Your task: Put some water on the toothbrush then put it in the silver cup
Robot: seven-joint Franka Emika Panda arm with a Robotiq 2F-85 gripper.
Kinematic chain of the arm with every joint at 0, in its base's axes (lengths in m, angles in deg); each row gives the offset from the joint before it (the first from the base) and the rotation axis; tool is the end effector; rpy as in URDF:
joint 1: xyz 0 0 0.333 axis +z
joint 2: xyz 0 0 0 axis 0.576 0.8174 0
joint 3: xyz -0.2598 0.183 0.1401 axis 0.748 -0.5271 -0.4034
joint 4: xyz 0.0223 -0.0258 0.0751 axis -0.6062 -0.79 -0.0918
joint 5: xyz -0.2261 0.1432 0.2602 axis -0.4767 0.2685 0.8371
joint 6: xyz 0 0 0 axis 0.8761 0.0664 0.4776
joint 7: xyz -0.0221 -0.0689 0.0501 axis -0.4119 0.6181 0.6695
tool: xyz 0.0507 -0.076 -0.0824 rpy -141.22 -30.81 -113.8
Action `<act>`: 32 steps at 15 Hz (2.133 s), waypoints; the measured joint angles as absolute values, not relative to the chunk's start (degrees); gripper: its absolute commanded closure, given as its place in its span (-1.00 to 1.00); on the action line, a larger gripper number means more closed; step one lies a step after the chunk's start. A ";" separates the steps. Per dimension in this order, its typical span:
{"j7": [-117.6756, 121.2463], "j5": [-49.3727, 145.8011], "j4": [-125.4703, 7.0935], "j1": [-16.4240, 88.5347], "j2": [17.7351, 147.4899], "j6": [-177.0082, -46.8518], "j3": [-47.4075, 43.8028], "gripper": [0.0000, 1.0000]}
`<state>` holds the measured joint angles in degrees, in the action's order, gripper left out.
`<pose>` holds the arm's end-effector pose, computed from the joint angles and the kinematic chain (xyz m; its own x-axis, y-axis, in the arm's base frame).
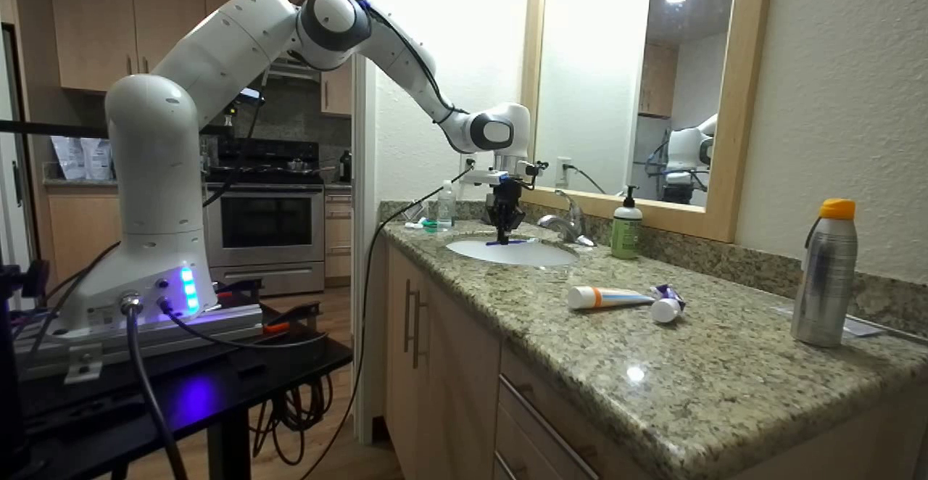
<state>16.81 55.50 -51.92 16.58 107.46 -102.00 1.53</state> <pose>0.6540 -0.2942 0.2669 0.9596 -0.2799 -0.0288 -0.2795 -0.9600 0.0174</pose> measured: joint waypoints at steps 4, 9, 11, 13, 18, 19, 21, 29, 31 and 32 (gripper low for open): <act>16.81 55.50 -51.92 16.58 107.46 -102.00 1.53 0.79; 16.71 55.36 -51.91 16.60 107.48 -102.50 1.53 0.95; 16.15 54.53 -51.91 16.90 107.71 -105.34 1.58 0.95; 14.77 52.78 -51.90 17.66 108.39 -109.30 1.81 0.79; 14.51 52.65 -51.87 17.81 108.71 -109.63 1.83 0.95; 14.51 52.65 -51.87 17.82 108.71 -109.64 1.83 0.95; 14.54 52.65 -51.86 17.80 108.71 -109.34 1.83 0.95; 26.82 54.37 -50.25 14.65 106.93 -94.73 -0.48 0.95; 33.01 54.33 -51.06 13.90 104.47 -91.55 -1.14 0.95; 36.20 54.23 -52.27 13.79 102.56 -91.13 -1.28 0.95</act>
